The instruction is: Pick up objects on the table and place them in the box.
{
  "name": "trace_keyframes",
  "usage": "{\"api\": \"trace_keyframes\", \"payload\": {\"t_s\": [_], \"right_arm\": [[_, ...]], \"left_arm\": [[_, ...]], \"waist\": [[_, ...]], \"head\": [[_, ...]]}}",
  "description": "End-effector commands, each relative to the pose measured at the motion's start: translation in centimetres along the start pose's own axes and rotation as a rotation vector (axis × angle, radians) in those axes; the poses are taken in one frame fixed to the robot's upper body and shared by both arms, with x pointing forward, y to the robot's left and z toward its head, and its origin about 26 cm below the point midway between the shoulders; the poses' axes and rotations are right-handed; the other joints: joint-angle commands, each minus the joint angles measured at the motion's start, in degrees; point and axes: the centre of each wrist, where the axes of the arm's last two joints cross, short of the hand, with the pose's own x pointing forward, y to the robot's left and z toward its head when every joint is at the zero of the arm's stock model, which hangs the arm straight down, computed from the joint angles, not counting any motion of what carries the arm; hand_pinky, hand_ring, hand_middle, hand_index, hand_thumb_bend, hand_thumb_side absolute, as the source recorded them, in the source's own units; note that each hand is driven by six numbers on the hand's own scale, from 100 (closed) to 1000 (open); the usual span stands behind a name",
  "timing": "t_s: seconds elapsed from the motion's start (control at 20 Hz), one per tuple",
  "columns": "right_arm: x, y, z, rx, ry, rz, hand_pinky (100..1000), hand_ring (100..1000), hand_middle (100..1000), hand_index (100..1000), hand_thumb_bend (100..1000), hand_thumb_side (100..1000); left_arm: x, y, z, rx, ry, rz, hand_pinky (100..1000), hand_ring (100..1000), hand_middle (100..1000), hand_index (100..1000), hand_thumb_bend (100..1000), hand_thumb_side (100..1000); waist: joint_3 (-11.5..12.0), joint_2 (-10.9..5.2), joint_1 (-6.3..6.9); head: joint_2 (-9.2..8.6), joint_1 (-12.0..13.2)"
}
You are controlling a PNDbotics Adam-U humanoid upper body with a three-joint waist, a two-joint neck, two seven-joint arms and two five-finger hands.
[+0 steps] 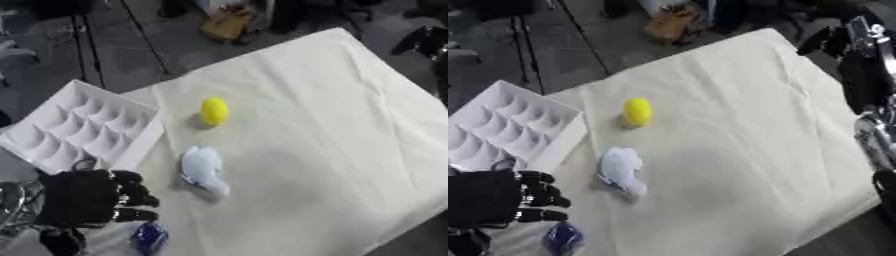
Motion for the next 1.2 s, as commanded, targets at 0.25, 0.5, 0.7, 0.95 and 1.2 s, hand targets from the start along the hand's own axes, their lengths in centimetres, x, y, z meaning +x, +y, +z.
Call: {"api": "trace_keyframes", "payload": {"t_s": [0.25,0.5,0.7,0.95,1.2], "right_arm": [[0.8,-0.3,-0.7,0.005,-0.029,0.007,539,502,702,797,100,811],[0.7,-0.1,-0.8,0.013,-0.030,0.001,538,501,703,797,100,812],[0.7,0.1,-1.0,0.019,-0.030,-0.007,538,501,703,797,100,813],[0.7,0.1,-1.2,0.020,-0.033,-0.010,539,503,703,797,100,812],[0.6,0.0,-1.1,0.018,-0.027,-0.009,538,502,704,797,100,814]], "left_arm": [[-0.5,0.0,0.0,-0.076,-0.075,-0.101,862,796,814,900,761,392],[-1.0,0.6,-1.9,-0.052,-0.086,-0.134,861,795,812,897,742,400],[-1.0,0.5,-3.6,-0.058,-0.106,-0.126,859,791,805,887,736,406],[-0.9,-0.4,-3.7,-0.098,-0.107,-0.096,853,778,796,888,705,404],[-1.0,-0.6,-3.6,-0.098,-0.109,-0.062,816,710,746,841,688,398]], "waist": [[-0.2,-2.04,0.57],[-1.1,-2.11,0.84],[-1.8,-2.08,1.03],[-2.0,-2.25,1.37],[-1.9,-2.27,1.37]], "head": [[-0.47,-0.2],[-0.19,0.2],[-0.18,0.4],[-0.13,0.1],[-0.14,0.1]]}}
